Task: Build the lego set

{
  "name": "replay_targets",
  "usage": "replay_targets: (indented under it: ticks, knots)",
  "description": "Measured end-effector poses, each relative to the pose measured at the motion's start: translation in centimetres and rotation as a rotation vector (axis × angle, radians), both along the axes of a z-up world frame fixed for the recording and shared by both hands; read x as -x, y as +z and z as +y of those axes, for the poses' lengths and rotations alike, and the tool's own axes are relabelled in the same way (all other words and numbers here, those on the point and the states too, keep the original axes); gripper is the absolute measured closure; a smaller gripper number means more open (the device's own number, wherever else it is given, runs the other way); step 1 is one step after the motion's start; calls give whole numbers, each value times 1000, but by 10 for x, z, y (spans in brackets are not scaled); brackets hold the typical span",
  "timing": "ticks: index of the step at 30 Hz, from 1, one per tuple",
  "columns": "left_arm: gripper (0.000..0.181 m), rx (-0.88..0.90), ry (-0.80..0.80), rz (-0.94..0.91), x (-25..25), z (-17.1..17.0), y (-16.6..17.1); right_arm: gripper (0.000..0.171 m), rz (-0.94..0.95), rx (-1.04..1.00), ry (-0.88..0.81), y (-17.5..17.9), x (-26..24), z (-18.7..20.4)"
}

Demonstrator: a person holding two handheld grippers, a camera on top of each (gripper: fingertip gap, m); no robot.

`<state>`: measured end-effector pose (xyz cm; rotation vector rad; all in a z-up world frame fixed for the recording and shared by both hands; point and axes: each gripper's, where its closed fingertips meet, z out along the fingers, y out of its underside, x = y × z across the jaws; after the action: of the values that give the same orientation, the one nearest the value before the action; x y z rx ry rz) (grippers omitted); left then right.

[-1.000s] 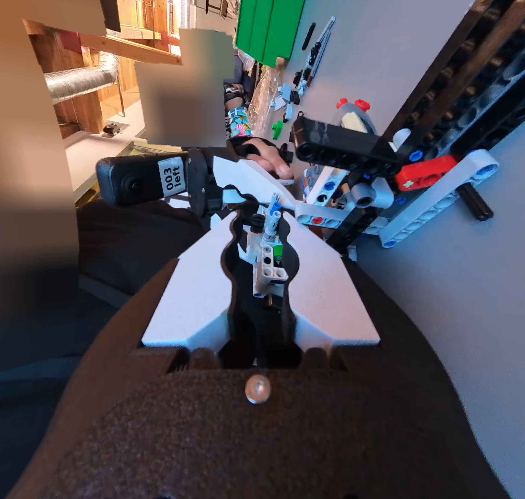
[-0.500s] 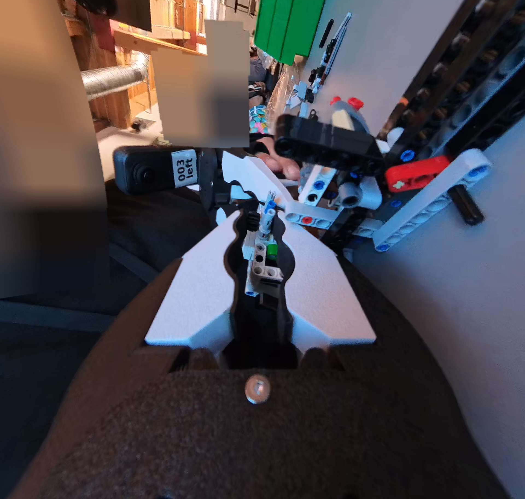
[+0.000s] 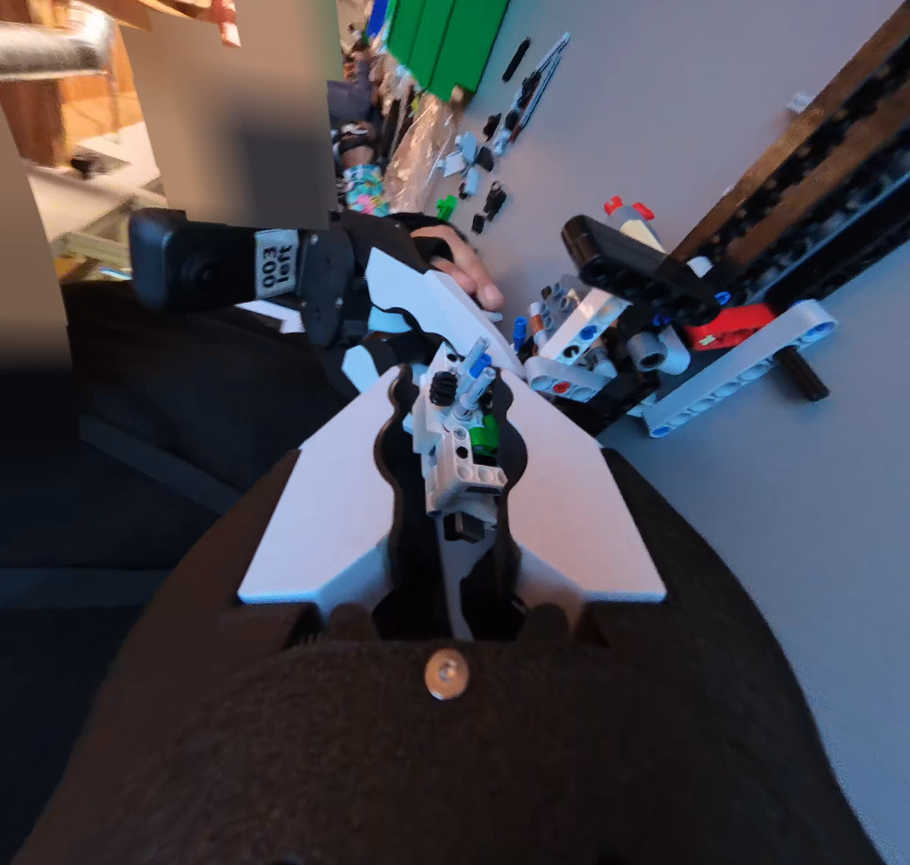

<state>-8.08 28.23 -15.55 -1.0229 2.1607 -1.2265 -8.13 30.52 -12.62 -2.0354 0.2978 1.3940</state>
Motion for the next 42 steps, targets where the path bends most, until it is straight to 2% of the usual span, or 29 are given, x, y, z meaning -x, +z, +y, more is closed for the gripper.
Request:
replay_targets:
  ticks: [3, 6, 11, 14, 17, 22, 27, 29, 33, 36, 39, 42]
  knots:
    - [140, -3, 8, -4, 2, 4, 0, 141, -301, -37, 2, -8, -4, -3]
    - [140, -12, 3, -11, 3, 5, 0, 133, -440, -82, 28, -1, -9, -7]
    - [137, -42, 21, -43, 6, 13, 1, 138, -649, -266, -5, 23, -25, -14]
    - [135, -66, 52, -61, 7, 25, 2, 146, -829, -400, 110, 29, -18, -9]
    - [134, -87, 43, -67, 9, 32, 3, 144, -897, -430, 254, 17, -14, 3]
    - [139, -73, -44, -46, 10, 30, 2, 148, -843, -494, 390, 2, -12, 11]
    - [141, -14, -87, -17, 10, 29, 1, 149, -899, -550, 436, 2, -9, 13]
    - [141, -21, -94, -24, 9, 30, 1, 155, -948, -607, 449, 11, -6, 11]
    - [141, -29, -102, -29, 9, 32, 1, 159, -1126, -689, 436, 25, -14, 16]
    - [140, -58, -124, -29, 12, 37, 1, 161, -1203, -630, 561, 18, -13, 21]
    - [140, -84, -126, 5, 15, 49, 1, 153, -1094, -506, 746, 18, -1, 20]
    - [141, -56, -145, 17, 18, 51, 2, 151, -1162, -460, 855, 10, -4, 30]
